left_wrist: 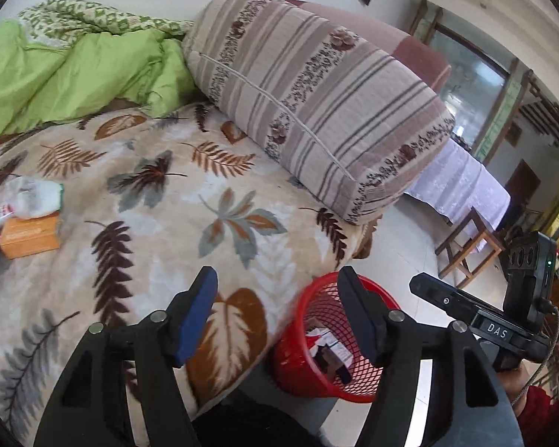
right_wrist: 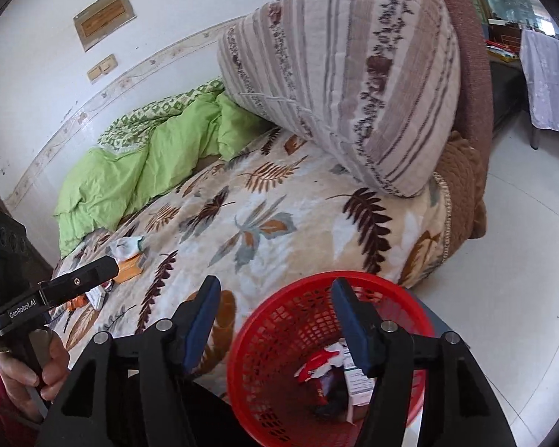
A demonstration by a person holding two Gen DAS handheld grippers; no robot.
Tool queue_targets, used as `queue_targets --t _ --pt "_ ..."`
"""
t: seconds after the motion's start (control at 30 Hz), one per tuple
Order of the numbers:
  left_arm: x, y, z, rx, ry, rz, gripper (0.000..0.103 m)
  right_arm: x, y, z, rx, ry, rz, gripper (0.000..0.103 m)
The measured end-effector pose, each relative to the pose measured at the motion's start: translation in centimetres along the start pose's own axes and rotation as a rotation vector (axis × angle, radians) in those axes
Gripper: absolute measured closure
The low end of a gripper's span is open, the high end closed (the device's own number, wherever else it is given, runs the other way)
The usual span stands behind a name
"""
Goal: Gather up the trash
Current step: 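Carry both boxes over the red basket and open both tools to drop them, then move both open tools back over the remaining trash on the bed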
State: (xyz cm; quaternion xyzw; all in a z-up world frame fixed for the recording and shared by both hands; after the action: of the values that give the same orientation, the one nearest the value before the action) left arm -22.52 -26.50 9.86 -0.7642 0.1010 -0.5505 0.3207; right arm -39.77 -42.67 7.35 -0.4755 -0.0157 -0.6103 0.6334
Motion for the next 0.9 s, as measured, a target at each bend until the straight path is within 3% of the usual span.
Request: queue_targets --t 0.33,0.53,0.63,0.73,0.83,0.9 --pt "-5.1 -6.8 11.0 0.202 -0.157 -0.012 0.037 -5.9 9.0 13.7 0.198 -0.211 0.202 0.036" --pt "-9.8 -10.7 18.3 0.328 -0.309 -0.017 0.037 -9.6 13.5 20.9 0.247 -0.326 0.267 0.036" --pt "-11.7 -13.1 22.1 0.435 -0.372 -0.017 0.036 -11.3 15.1 22.9 0.268 -0.342 0.302 0.036" --pt "-13.2 -15.8 26.7 0.541 -0.471 -0.040 0.028 -12.9 16.0 23.7 0.278 -0.354 0.333 0.036" --pt "-14.1 -17.2 31.7 0.611 -0.586 -0.059 0.026 -13.2 16.3 24.1 0.292 -0.353 0.340 0.036" --pt "-14.1 -17.1 34.6 0.613 -0.658 -0.080 0.026 -13.3 16.6 24.0 0.292 -0.333 0.349 0.036"
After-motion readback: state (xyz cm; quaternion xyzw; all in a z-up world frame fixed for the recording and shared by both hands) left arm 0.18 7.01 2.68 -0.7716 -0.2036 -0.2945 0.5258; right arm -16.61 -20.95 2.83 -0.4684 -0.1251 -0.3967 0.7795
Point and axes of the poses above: each gripper's, at about its wrist camera, not at the fingertips, and y roughly the way its jaws point, z to its left, x to its top, the point moved 5 cm from there along y, roughly the way its jaws point, and after that the axes turned 13 degrees about y, right-handed, at the moved point
